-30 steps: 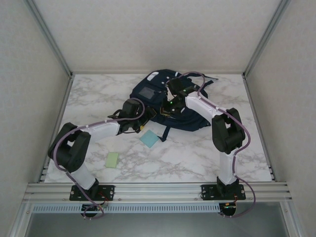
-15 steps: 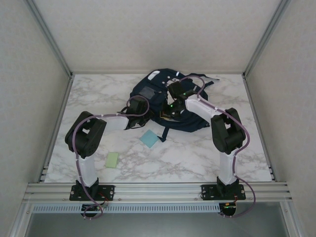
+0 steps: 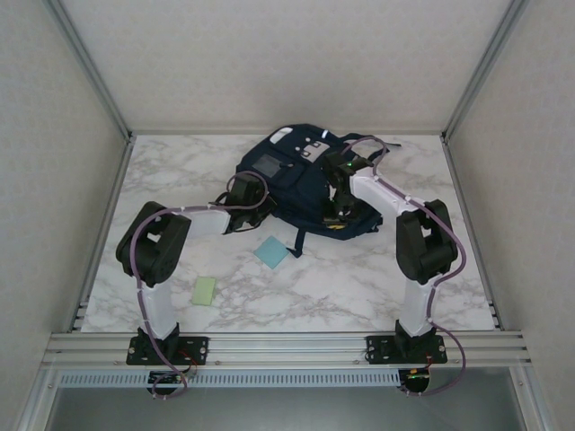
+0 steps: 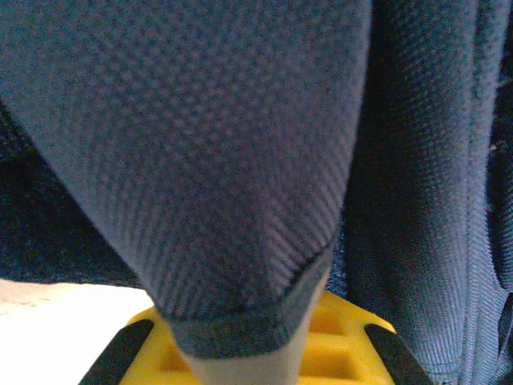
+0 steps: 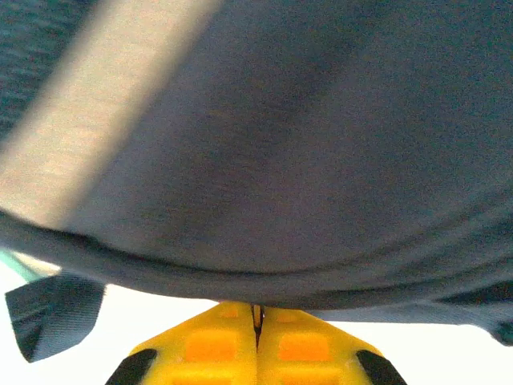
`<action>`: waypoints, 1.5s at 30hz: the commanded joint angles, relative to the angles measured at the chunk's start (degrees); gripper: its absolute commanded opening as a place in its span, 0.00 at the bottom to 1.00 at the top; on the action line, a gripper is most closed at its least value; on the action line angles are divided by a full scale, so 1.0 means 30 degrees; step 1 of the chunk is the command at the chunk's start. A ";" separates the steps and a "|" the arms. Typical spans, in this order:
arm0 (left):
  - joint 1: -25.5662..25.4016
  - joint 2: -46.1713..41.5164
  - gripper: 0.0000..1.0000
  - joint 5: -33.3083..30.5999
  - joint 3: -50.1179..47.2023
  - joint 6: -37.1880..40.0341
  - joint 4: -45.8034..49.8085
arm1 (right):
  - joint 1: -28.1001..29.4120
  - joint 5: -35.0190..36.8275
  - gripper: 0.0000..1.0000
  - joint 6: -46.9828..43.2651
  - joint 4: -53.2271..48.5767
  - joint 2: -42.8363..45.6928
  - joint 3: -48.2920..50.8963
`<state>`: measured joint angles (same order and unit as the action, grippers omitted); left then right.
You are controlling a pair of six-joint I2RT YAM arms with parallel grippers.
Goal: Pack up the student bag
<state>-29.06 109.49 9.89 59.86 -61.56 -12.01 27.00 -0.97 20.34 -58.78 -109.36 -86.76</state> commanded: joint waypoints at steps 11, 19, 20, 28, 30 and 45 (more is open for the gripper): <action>0.4059 0.1591 0.00 0.0490 0.4782 0.5881 0.3248 | -0.1133 0.5489 0.00 -0.5666 -0.2168 0.0325 -0.1781; 0.5205 0.6202 0.00 0.3233 1.3055 0.8515 0.7868 | 0.2617 0.0448 0.00 -0.8517 0.1203 0.1767 -0.0162; 0.5197 0.6566 0.00 0.3347 1.3908 0.8692 0.8373 | 0.2919 0.0209 0.00 -0.8457 0.1431 0.1671 -0.0236; 0.5176 0.5867 0.77 0.3626 1.4515 0.8472 1.0606 | 0.3860 -0.0019 0.00 -0.6681 0.2900 -0.0524 -0.2803; 0.5204 0.4255 0.85 0.3195 1.2484 0.8377 1.0521 | 0.3864 -0.0169 0.00 -0.6281 0.3543 -0.0831 -0.3174; 0.0141 -0.4535 0.87 0.1401 -0.4445 -0.2646 -0.1334 | 0.3805 -0.1789 0.00 -0.4760 0.5004 -0.1344 -0.3022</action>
<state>-24.86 95.72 17.61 49.82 -58.87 -4.99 38.13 -3.25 3.03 -47.40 -113.16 -95.72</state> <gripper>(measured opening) 0.880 0.038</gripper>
